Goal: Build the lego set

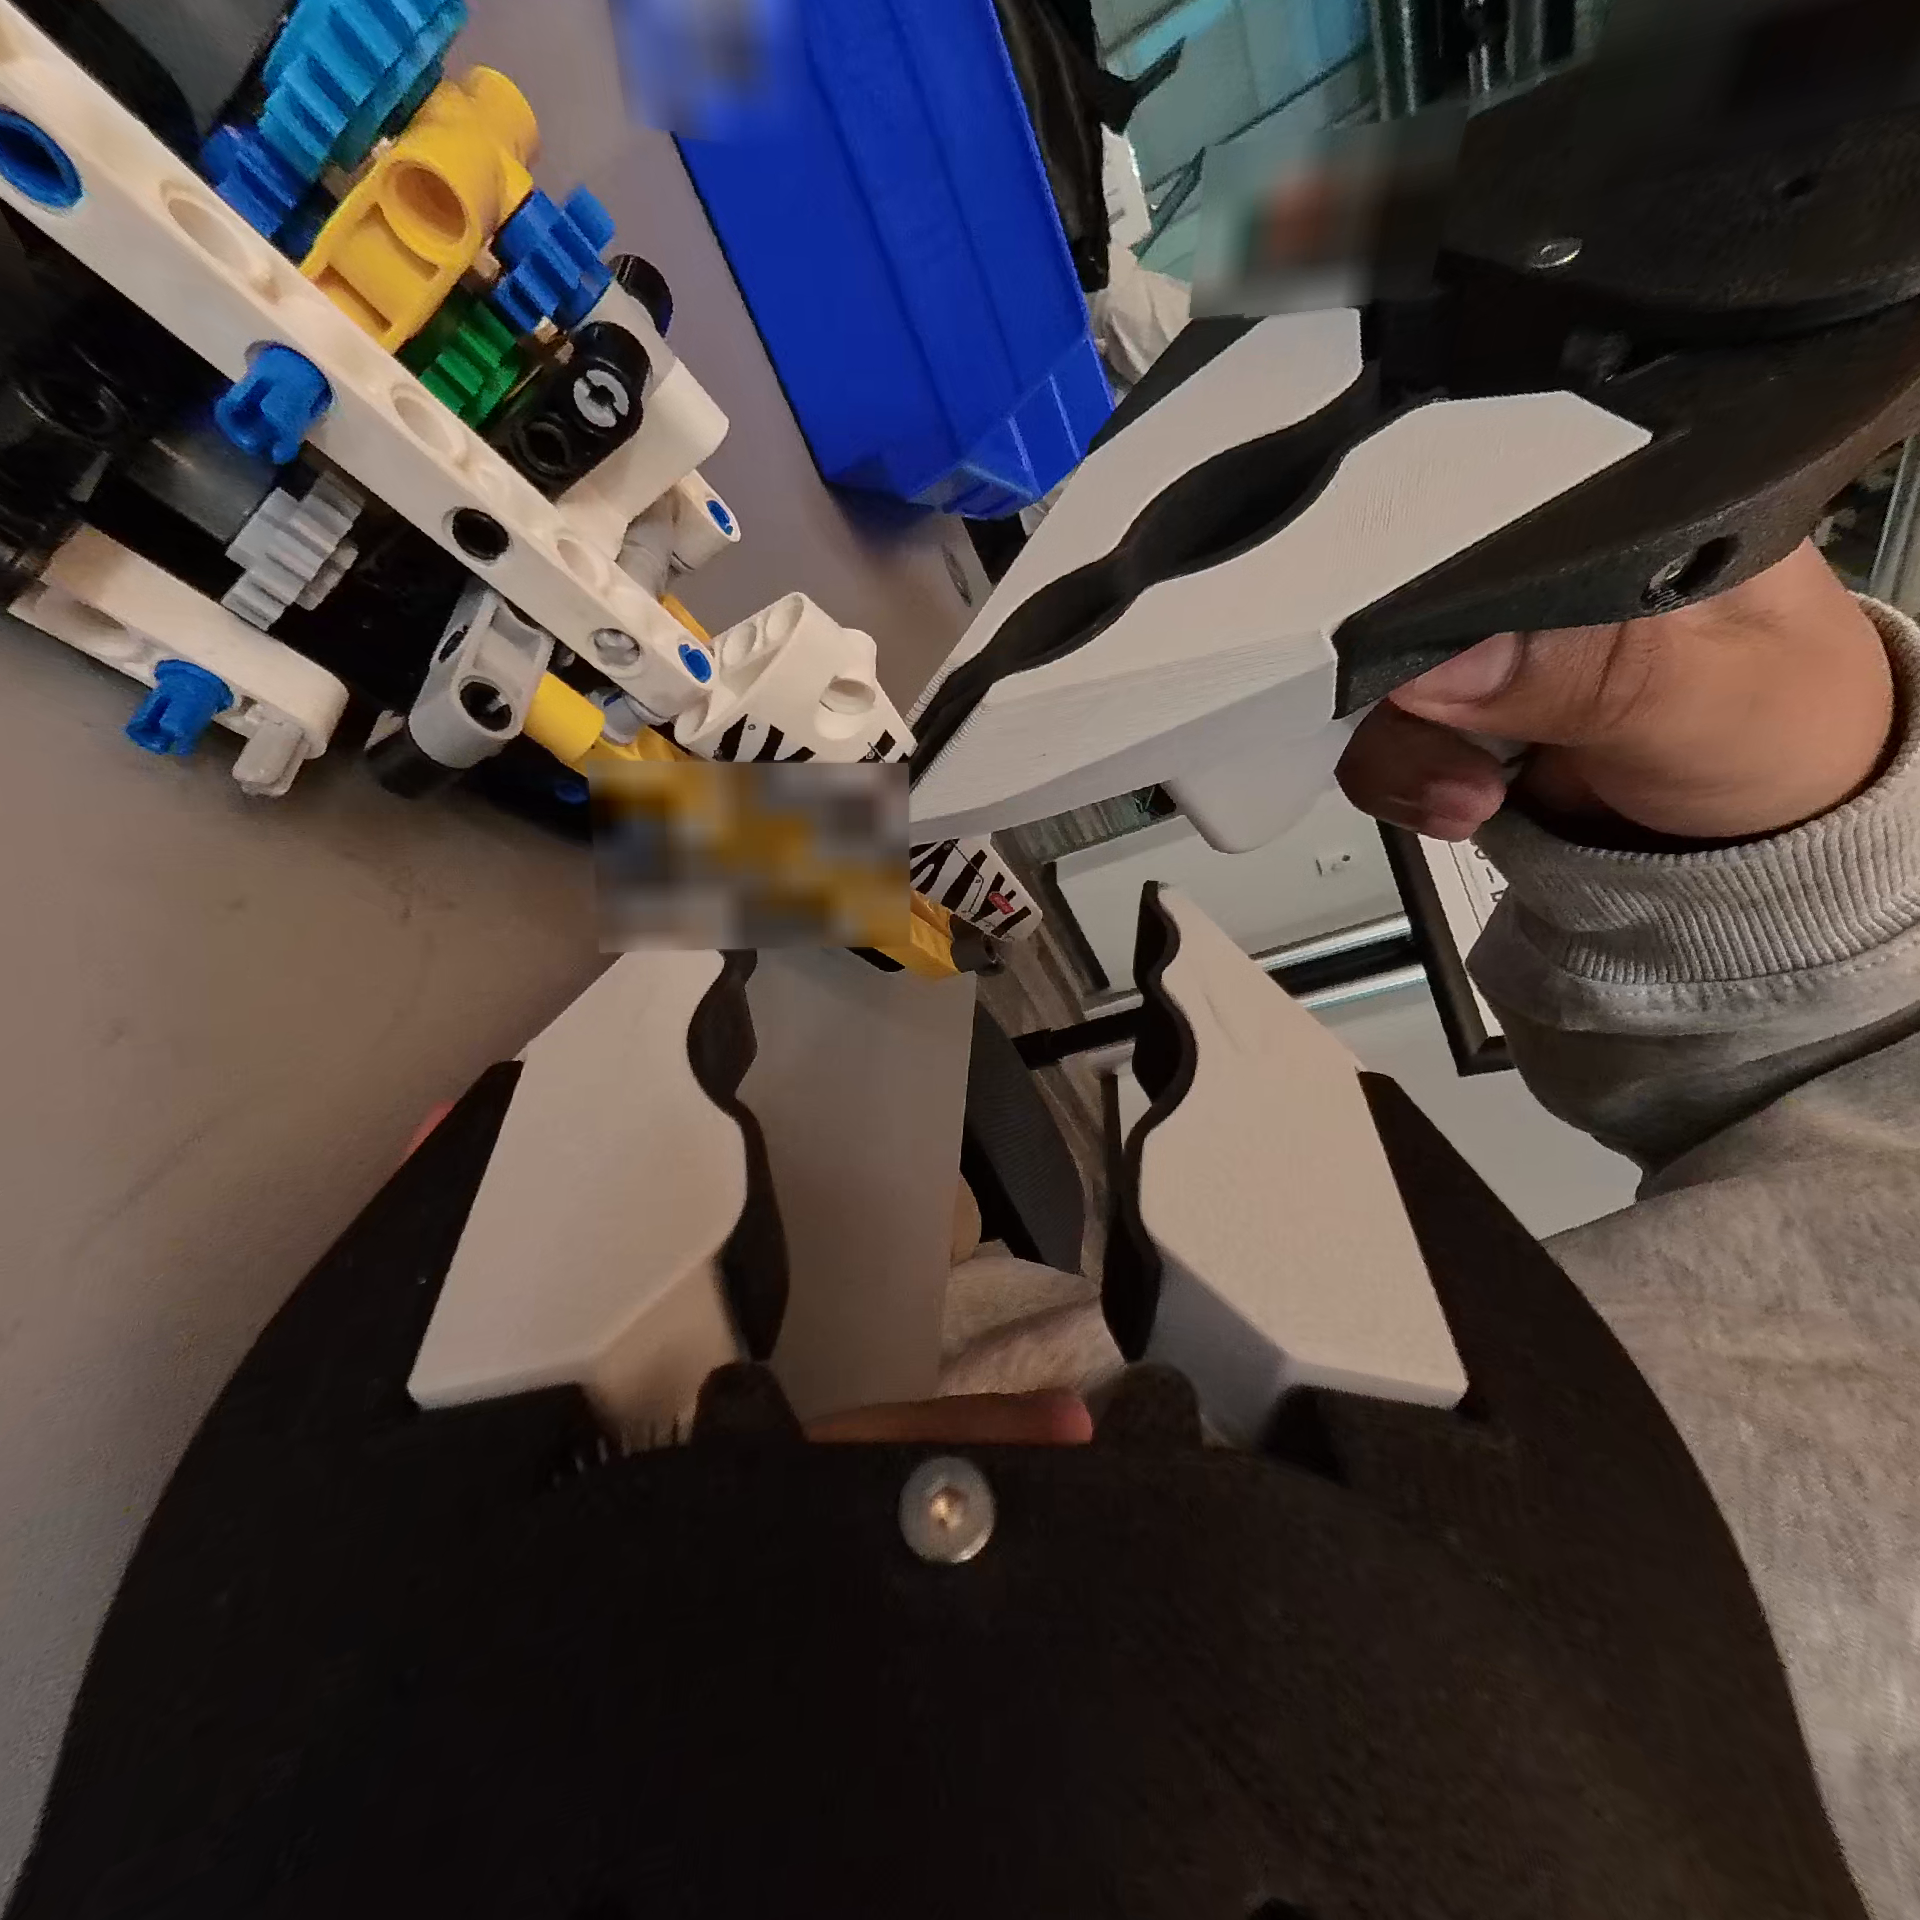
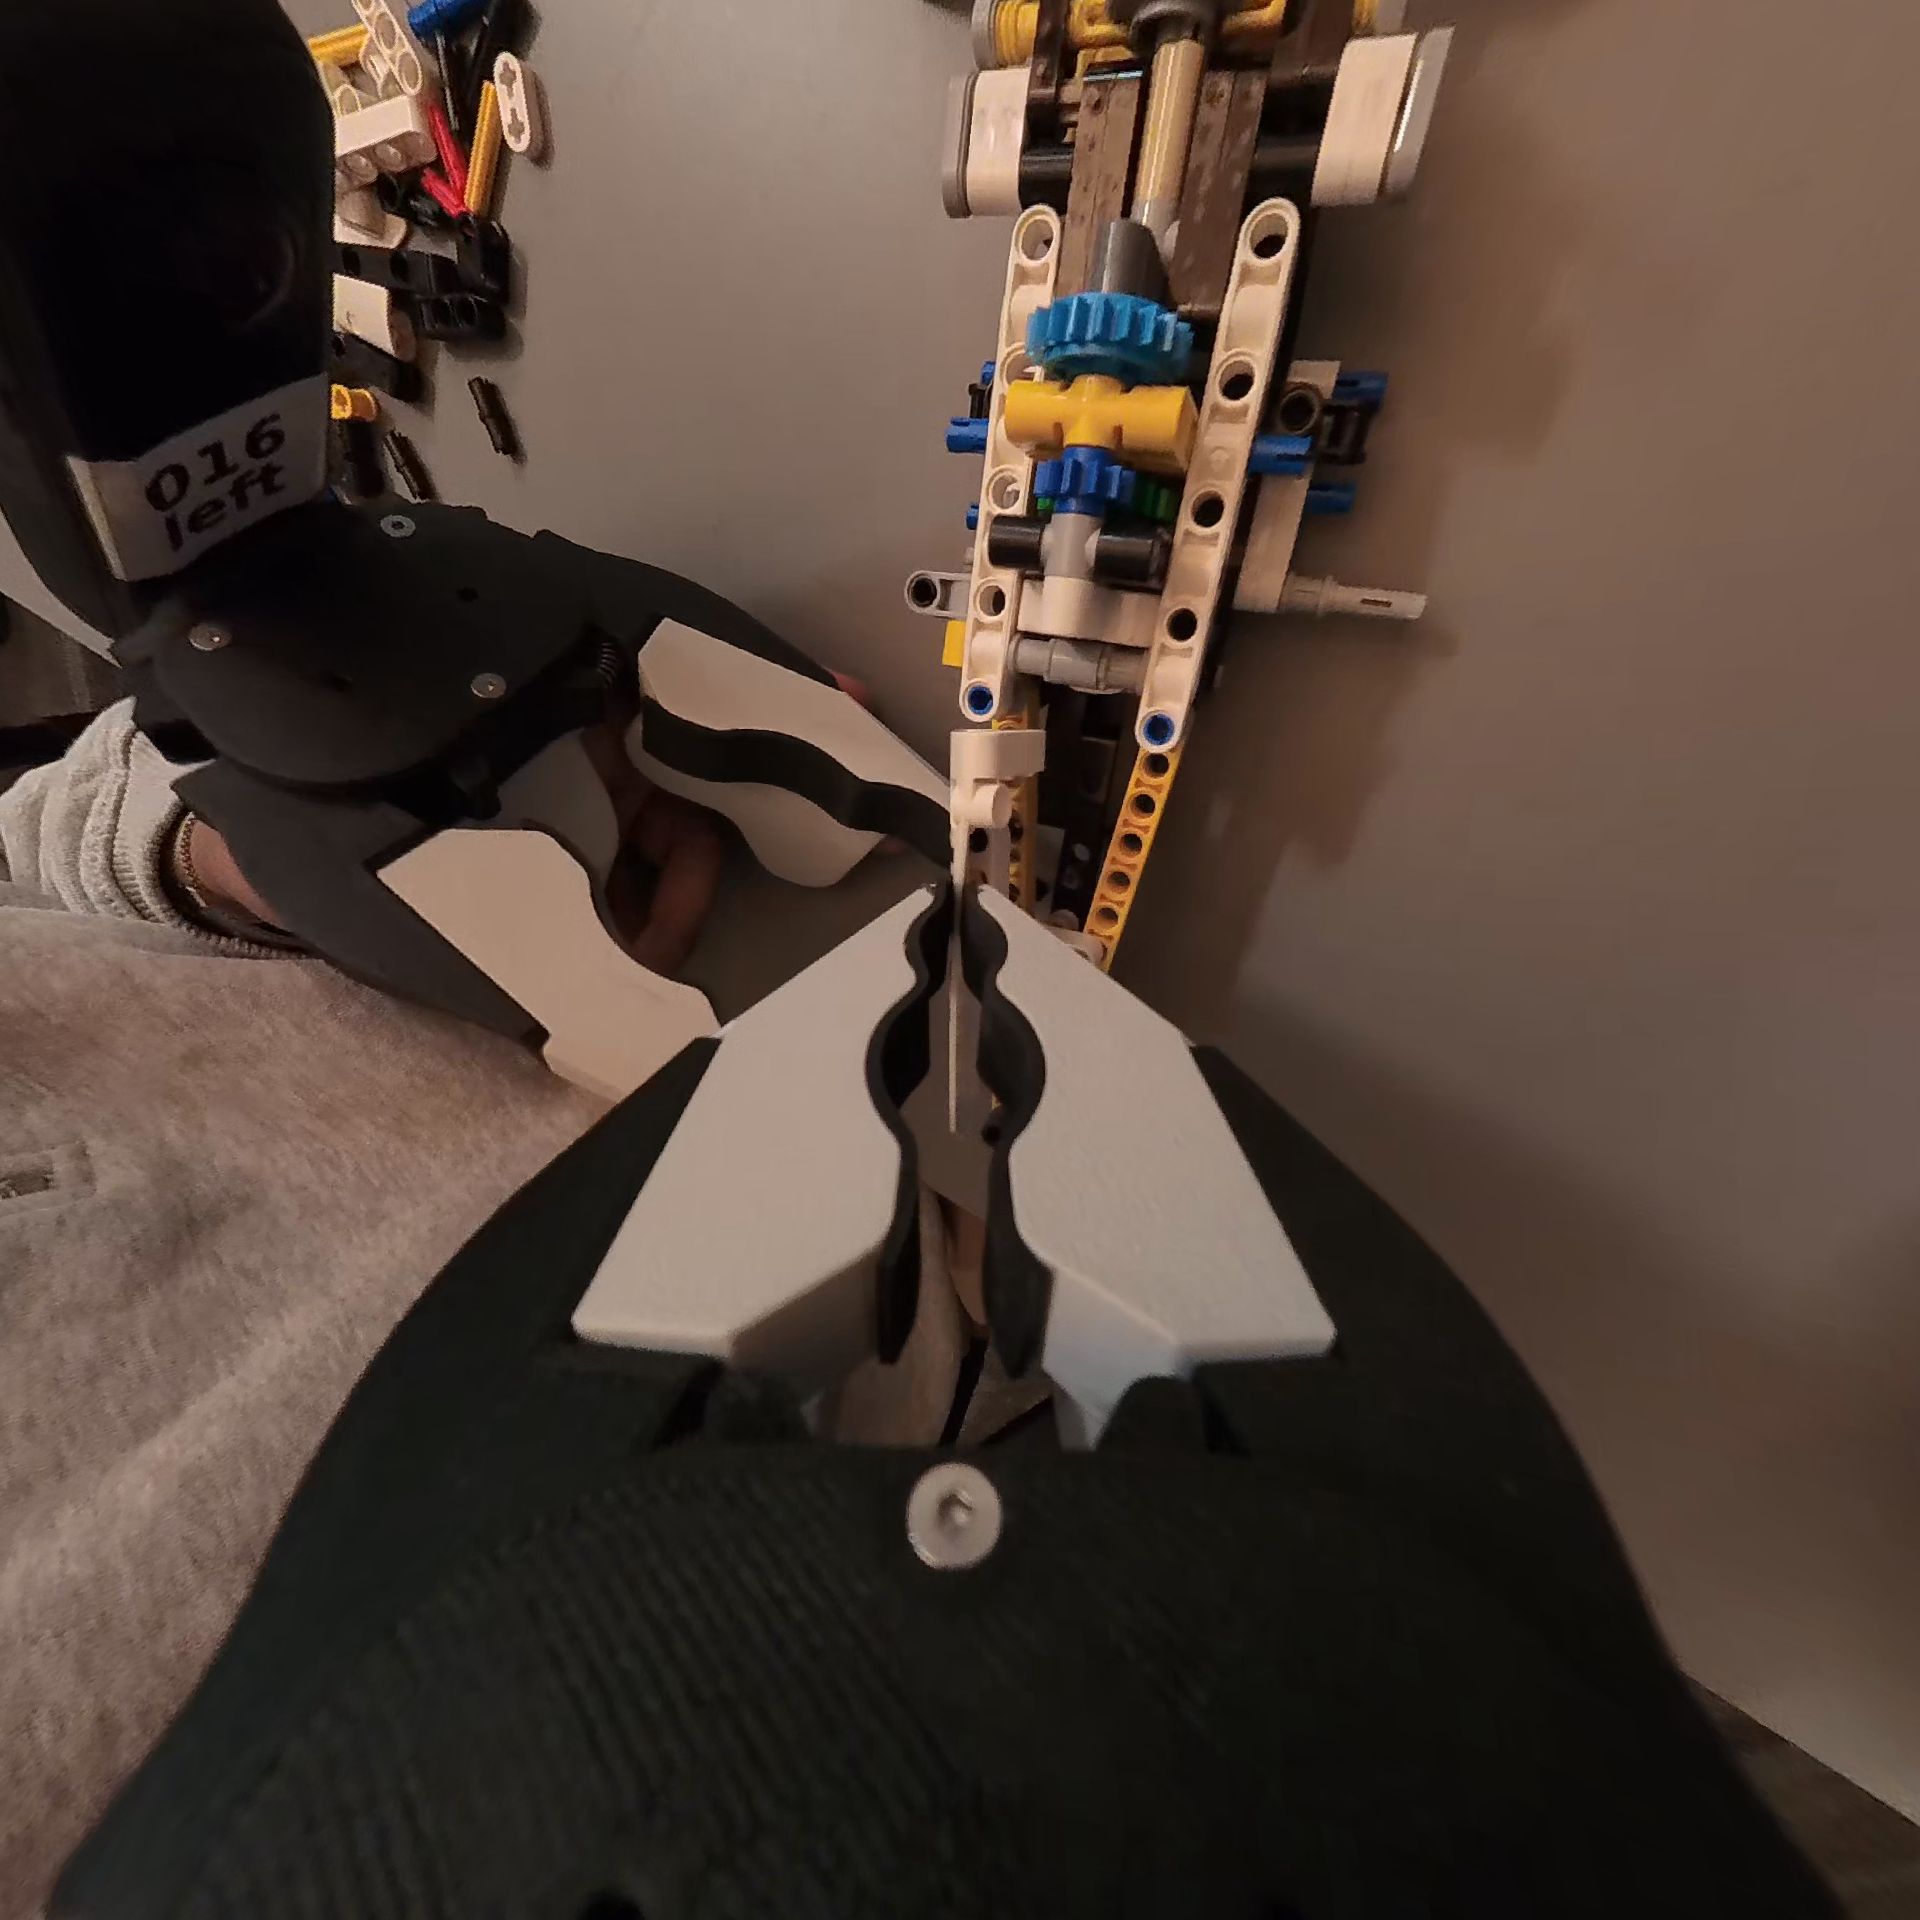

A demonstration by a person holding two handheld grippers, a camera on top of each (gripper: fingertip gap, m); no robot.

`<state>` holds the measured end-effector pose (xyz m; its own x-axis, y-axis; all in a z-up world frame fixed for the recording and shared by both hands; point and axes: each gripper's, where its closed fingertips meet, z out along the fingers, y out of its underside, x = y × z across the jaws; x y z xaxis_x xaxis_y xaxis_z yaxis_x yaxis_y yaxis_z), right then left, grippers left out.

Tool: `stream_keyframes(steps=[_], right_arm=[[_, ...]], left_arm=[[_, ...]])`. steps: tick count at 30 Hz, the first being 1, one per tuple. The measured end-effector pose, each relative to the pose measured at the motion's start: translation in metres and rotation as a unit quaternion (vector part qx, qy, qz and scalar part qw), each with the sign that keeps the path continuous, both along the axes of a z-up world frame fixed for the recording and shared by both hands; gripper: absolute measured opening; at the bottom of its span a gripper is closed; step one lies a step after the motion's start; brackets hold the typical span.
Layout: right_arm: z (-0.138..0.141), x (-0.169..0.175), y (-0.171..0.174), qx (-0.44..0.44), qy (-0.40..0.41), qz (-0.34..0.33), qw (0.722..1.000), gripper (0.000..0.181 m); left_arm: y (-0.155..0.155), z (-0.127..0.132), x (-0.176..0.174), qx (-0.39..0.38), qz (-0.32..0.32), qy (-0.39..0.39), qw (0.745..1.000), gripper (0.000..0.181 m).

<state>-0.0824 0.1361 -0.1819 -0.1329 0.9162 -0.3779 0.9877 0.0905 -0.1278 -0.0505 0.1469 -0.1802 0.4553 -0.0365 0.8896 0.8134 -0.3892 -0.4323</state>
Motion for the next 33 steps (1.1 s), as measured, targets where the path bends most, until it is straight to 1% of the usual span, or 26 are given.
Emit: stream_keyframes(steps=[25, 33], right_arm=[[-0.001, -0.0012, -0.0017, 0.005, -0.003, -0.003, 1.0, 0.0], [-0.0011, -0.0016, -0.0021, 0.007, -0.001, -0.021, 1.0, 0.0]], left_arm=[[-0.0013, 0.001, 0.002, 0.008, -0.001, -0.005, 1.0, 0.071], [-0.0012, 0.0018, 0.0025, 0.011, -0.003, -0.009, 1.0, 0.072]])
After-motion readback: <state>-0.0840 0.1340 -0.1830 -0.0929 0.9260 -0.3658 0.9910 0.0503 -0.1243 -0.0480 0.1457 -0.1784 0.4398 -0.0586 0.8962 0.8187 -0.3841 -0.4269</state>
